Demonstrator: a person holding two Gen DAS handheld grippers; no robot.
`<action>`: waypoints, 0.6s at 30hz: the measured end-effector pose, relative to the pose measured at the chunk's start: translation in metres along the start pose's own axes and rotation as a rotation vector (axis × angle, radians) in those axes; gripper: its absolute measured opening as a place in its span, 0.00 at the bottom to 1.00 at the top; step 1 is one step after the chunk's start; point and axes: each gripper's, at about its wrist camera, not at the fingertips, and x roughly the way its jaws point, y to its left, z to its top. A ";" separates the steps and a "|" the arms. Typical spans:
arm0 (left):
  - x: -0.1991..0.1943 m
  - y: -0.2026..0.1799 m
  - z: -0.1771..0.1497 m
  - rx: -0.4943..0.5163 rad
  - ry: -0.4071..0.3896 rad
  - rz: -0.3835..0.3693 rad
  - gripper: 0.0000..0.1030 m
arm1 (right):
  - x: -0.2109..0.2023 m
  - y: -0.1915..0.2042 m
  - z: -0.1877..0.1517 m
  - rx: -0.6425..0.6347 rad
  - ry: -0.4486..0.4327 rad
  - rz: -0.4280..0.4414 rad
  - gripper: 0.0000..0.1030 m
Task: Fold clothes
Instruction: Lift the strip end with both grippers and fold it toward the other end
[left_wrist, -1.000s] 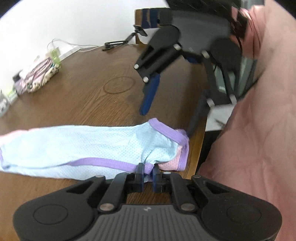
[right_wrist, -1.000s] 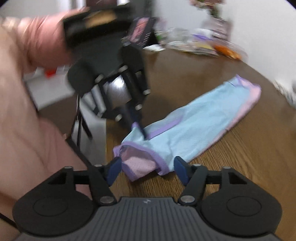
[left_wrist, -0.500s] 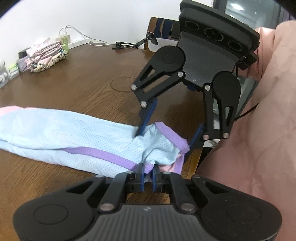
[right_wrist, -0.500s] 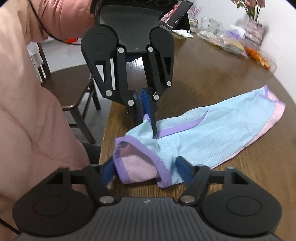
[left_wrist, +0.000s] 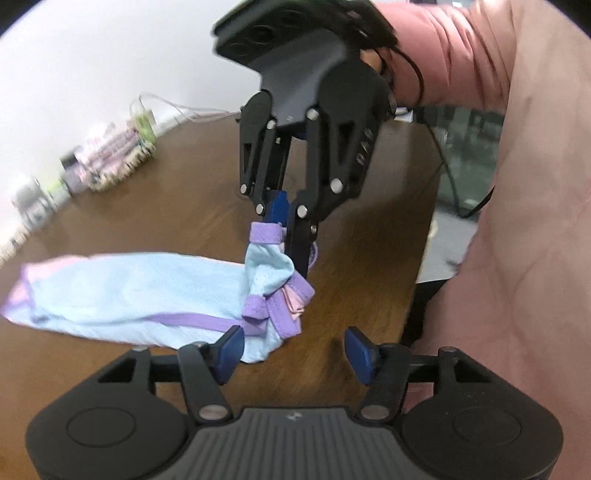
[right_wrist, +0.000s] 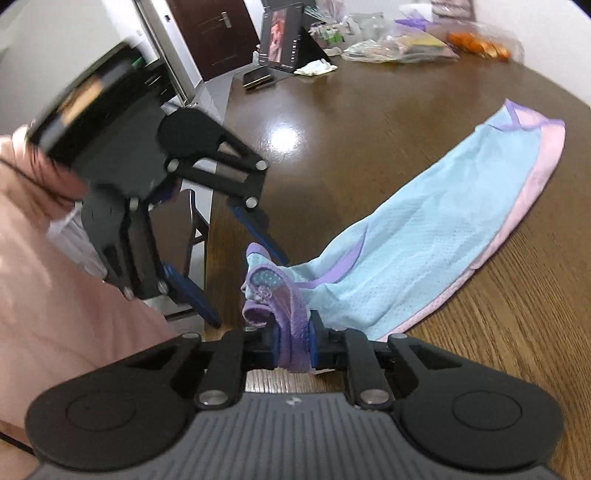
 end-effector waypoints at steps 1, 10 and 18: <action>0.002 -0.002 0.001 0.022 -0.007 0.036 0.57 | -0.001 -0.001 0.000 0.006 0.001 0.008 0.13; 0.019 -0.008 0.006 0.181 -0.073 0.140 0.10 | -0.009 -0.003 0.002 0.024 -0.039 0.021 0.16; 0.011 0.031 -0.001 -0.053 -0.119 0.011 0.09 | -0.007 0.036 -0.034 -0.170 -0.089 -0.192 0.66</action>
